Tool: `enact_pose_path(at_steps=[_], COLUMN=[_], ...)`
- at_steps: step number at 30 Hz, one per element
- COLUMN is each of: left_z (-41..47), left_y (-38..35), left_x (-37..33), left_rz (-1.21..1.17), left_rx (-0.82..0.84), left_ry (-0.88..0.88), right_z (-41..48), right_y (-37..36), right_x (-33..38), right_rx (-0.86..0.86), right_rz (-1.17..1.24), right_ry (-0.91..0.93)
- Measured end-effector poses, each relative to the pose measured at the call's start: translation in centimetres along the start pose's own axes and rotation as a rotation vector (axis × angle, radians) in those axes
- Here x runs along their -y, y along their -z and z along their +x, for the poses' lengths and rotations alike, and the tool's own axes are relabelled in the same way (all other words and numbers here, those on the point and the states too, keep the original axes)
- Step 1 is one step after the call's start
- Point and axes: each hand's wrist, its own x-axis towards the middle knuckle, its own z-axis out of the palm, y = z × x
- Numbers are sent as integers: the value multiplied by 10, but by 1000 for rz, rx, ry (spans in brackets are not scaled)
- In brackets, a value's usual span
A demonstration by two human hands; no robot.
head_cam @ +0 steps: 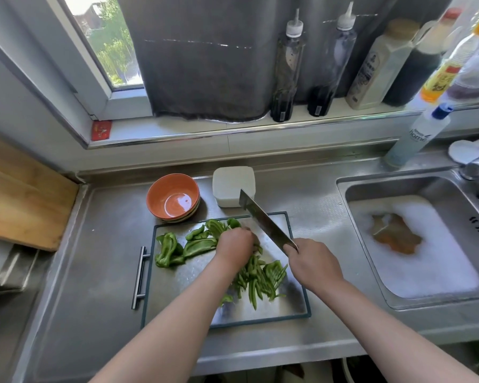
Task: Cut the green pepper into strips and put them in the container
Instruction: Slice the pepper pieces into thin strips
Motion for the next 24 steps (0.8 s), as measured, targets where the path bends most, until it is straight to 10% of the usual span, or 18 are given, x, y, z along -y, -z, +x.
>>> enact_pose_path(at_steps=[9, 24], left_z=[-86, -67], left_y=[-36, -70], left_x=[19, -26], left_rz=[-606, -519], left_rx=[-347, -149], left_ry=[65, 9], right_z=[-2, -22], right_y=[-4, -37], right_x=[-6, -28], right_rx=[9, -9], right_rz=[27, 109], right_ry=[-22, -118])
